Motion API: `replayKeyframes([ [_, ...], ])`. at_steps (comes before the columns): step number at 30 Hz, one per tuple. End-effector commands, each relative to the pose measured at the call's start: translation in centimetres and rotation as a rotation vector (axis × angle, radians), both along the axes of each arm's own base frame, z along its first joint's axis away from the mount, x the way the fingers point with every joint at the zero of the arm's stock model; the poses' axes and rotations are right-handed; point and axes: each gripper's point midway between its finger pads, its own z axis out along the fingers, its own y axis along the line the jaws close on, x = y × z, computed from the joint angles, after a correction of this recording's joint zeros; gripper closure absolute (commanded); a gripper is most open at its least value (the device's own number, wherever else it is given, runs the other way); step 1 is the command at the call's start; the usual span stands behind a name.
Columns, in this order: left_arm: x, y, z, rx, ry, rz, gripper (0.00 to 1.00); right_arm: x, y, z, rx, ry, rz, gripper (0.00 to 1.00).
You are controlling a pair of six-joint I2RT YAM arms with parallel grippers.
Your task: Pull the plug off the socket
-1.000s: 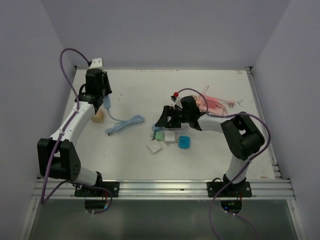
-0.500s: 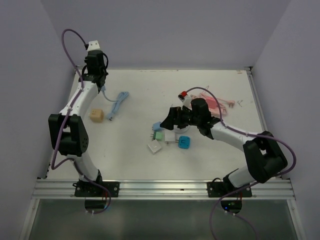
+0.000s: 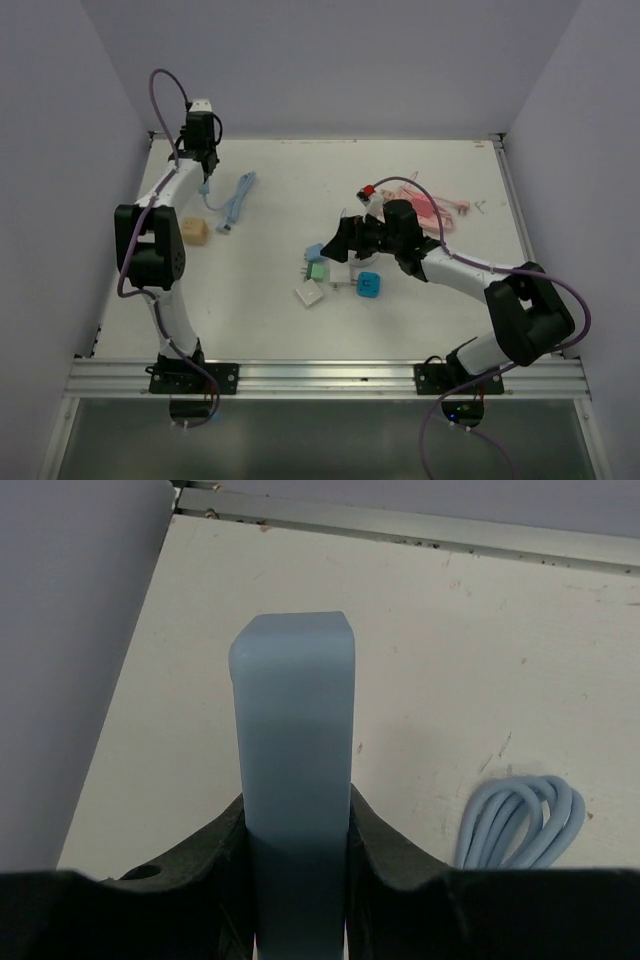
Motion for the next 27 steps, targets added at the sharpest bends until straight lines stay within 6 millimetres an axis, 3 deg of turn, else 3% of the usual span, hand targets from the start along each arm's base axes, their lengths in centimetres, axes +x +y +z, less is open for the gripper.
replayKeyframes([
  [1,0.8,-1.0,-2.4,-0.035,0.032,-0.069,0.86,0.8,0.2,1.2,0.018,-0.08,-0.008,0.01],
  [2,0.8,-1.1,-3.9,-0.037,0.069,-0.074,0.84,0.8,0.1,1.1,0.018,-0.078,-0.006,0.01],
  [10,0.6,-1.6,-9.8,-0.076,0.196,-0.088,0.71,0.9,-0.1,0.8,0.002,-0.085,-0.015,0.01],
  [14,0.0,-1.0,-11.3,-0.114,0.233,-0.066,0.57,1.0,-0.2,0.9,0.0,-0.089,-0.018,0.01],
  [15,-0.1,-1.0,-11.5,-0.13,0.236,-0.063,0.49,1.0,-0.2,1.0,-0.001,-0.093,-0.018,0.01],
  [21,-0.1,-0.7,-9.7,-0.161,0.203,-0.052,0.2,1.2,-0.6,1.6,-0.026,-0.111,-0.027,0.01],
  [25,0.0,-1.4,-6.5,-0.211,0.144,-0.057,0.11,1.6,-1.4,2.7,-0.067,-0.142,-0.054,0.01],
  [27,-0.3,-1.9,-3.7,-0.25,0.095,-0.06,0.06,2.2,-2.4,3.5,-0.1,-0.155,-0.109,0.01],
])
